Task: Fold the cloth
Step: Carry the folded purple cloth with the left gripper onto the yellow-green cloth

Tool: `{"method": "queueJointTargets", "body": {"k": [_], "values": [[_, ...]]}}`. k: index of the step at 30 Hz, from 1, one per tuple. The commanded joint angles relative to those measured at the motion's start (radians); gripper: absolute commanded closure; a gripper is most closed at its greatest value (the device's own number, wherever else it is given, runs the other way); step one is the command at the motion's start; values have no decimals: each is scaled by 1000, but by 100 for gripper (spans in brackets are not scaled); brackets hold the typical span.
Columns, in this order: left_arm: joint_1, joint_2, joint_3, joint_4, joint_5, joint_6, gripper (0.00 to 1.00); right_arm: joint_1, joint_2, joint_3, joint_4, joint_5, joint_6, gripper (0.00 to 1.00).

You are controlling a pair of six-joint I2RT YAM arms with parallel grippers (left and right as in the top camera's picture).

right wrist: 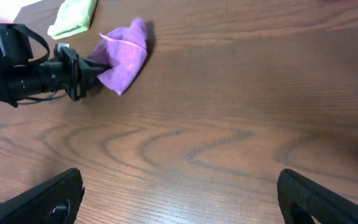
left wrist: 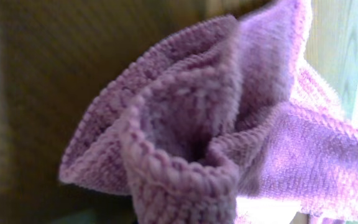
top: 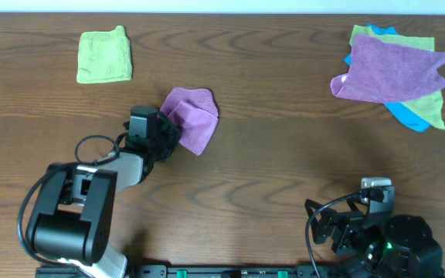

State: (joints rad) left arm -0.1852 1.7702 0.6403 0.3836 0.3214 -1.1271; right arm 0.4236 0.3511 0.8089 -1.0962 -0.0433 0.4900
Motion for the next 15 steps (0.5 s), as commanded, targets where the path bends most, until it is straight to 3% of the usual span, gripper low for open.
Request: {"method": "queueJointTargets", "body": {"k": [1,7,15], "values": [[-1,46,-14,11,-40,39,94,-7,-5,-6,0,17,11,1],[12,-8,40,8,-30,144,94,-7,-5,-6,0,17,11,1],[56,-76,356,-358,-32,241,94,-7,-5,-6,-1,17,11,1]]}}
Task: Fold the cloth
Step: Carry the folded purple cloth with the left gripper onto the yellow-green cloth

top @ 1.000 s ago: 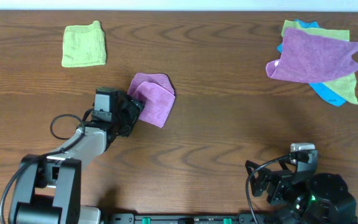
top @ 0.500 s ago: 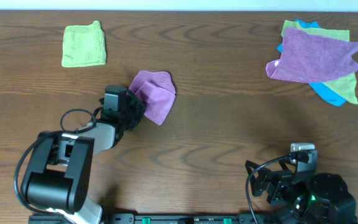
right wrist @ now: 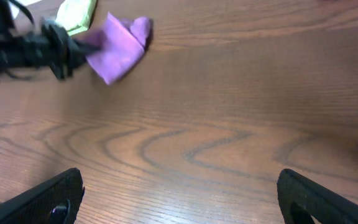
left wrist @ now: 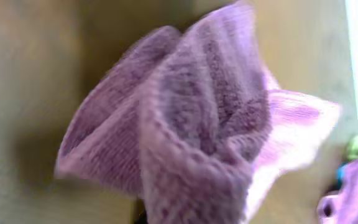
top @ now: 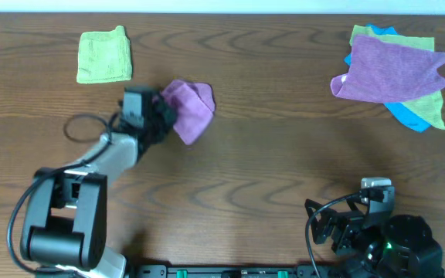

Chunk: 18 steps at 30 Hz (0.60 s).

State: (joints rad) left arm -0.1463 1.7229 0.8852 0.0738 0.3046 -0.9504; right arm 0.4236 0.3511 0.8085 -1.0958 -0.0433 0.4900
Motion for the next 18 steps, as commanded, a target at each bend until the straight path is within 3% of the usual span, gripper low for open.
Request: {"method": "queueJointTargets", "body": {"k": [1,10,18], "values": [[22,-29,149,-78,-16,71,94,-7,-5,-5,-1,17,11,1],[63,-29,354,-137,-18,79,94,-7,-5,-5,-1,17,11,1],[114,-23,383,-108,-106,86,94,-7,-5,-5,-1,17,11,1]]}}
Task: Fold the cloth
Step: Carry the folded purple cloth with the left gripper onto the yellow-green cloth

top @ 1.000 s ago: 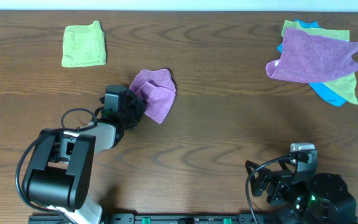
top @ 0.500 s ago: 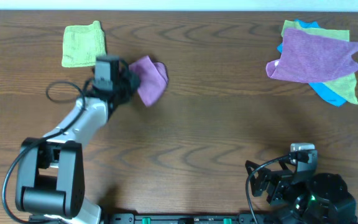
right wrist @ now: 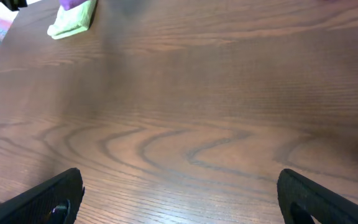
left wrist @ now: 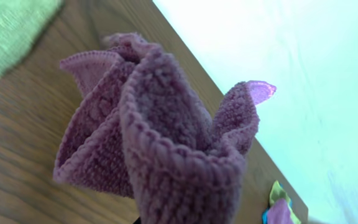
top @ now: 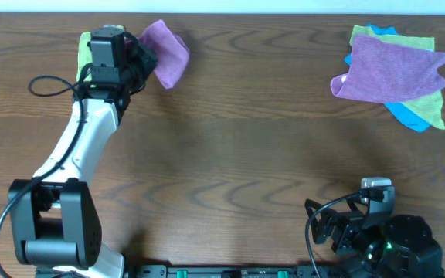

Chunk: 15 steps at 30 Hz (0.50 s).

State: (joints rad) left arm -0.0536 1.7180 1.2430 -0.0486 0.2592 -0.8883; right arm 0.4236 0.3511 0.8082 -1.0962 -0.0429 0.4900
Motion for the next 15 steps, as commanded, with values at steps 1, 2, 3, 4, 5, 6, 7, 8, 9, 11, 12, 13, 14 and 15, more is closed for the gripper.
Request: {"method": "queueJointTargets", "body": {"k": [1,2,3,4,5,6,7,8,9,11,12,13,14,15], "values": [[28,-15,25,31,-67,32,94,-7,-5,-5,-1,17,11,1],[34,-10,26,46,-73,34,94,-7,-5,-5,-1,17,11,1],[41,-2,29,61,-80,34,94,-7,-5,-5,-1,17,11,1],[48,10,34,77,-85,36,94,-7,-5,-5,0,17,11,1],[55,23,42,88,-87,35,94,-7,-5,-5,0,17,11,1],[63,39,53,97,-87,35,94,-7,-5,-5,0,17,11,1],[68,55,64,103,-87,36,94,-7,-5,-5,0,17,11,1],[75,75,80,105,-87,36,94,-7,-5,-5,0,17,11,1],[81,97,99,105,-86,36,94,-7,-5,-5,-1,17,11,1],[93,153,150,105,-86,37,94,-7,-5,-5,0,17,11,1],[98,175,172,105,-86,39,94,-7,-5,-5,-1,17,11,1],[104,208,206,105,-87,42,94,-7,-5,-5,-1,17,11,1],[108,228,229,105,-87,47,94,-7,-5,-5,-1,17,11,1],[113,252,257,105,-87,54,94,-7,-5,-5,0,17,11,1]]}}
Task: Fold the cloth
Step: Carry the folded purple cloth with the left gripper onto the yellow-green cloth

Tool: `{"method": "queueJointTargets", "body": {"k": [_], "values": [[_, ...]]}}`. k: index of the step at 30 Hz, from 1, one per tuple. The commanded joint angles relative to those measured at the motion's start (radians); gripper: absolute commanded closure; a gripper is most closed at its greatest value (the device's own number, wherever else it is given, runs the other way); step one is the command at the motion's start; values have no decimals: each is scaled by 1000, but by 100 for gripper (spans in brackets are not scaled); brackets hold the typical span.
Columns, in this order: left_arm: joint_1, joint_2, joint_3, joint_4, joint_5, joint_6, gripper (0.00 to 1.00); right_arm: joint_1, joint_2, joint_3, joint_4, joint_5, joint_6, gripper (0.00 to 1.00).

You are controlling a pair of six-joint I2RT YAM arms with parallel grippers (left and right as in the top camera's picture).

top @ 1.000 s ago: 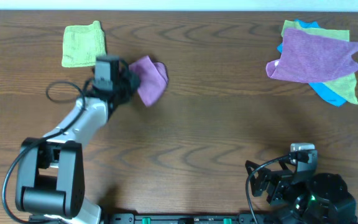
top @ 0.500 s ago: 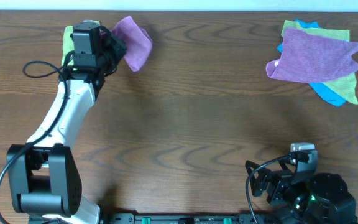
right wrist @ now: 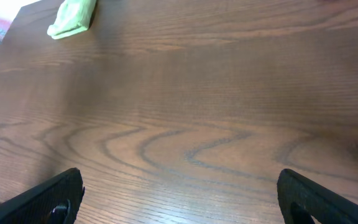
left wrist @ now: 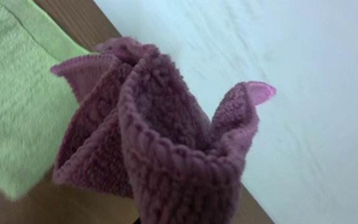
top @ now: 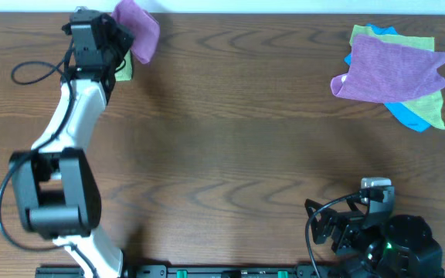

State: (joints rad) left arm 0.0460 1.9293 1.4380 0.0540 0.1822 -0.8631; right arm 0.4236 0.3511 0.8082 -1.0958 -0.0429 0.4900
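A bunched purple cloth [top: 136, 27] hangs in the air at the table's far left edge, over the folded green cloth [top: 122, 68]. My left gripper [top: 113, 35] is shut on it. In the left wrist view the purple cloth [left wrist: 160, 137] fills the frame with the green cloth [left wrist: 11, 99] beneath it; the fingers are hidden. My right gripper [right wrist: 179, 196] rests open at the near right over bare wood, its fingertips [right wrist: 48, 199] wide apart.
A pile of unfolded cloths, purple [top: 392, 69] over green and blue, lies at the far right. The green folded cloth [right wrist: 73, 17] also shows at the far left of the right wrist view. The table's far edge [top: 222, 13] runs just behind the held cloth.
My left gripper carried the purple cloth further left and toward the far edge; it now hangs over the green folded cloth. The right arm has not moved.
My left gripper was shut on the purple cloth at the table's left middle, below the green cloth. It then held it slightly further back, then beside the green cloth near the far edge, and now over the green cloth. The right gripper stayed open.
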Motion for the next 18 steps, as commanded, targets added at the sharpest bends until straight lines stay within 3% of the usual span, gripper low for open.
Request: {"method": "queueJointTargets", "body": {"k": [1,8,18], "values": [[16,66,92,2,-13,32,94,-7,-5,-5,-1,17,11,1],[37,159,209,-5,-51,56,94,-7,-5,-5,-1,17,11,1],[73,172,216,-35,-118,105,94,-7,-5,-5,-1,17,11,1]]}}
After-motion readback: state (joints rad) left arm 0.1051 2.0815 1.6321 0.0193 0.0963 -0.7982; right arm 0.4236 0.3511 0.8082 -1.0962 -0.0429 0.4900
